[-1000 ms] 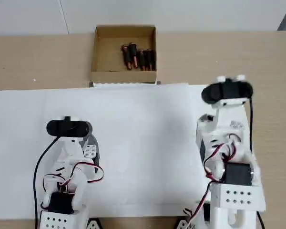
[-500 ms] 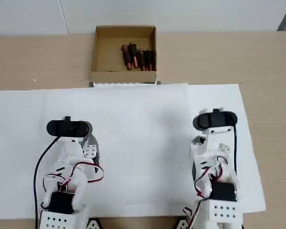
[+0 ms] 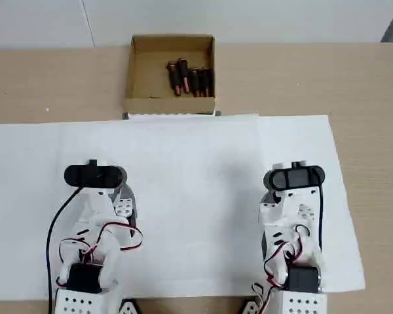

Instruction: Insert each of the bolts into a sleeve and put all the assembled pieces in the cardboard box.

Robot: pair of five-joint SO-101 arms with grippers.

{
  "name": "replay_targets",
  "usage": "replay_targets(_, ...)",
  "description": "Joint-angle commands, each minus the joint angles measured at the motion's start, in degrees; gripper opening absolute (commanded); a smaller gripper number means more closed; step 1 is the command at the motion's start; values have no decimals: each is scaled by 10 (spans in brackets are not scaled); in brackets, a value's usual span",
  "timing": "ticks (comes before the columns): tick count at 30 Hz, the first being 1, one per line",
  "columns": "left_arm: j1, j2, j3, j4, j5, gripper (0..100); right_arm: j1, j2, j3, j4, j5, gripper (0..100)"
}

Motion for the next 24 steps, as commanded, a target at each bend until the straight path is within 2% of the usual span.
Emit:
replay_targets(1,-2,-6,-3,-15,0,7,19,-14,7,4,-5,3)
replay_targets(24,-2,-6,-3,-15,0,7,12,-13,7,4,-1,3)
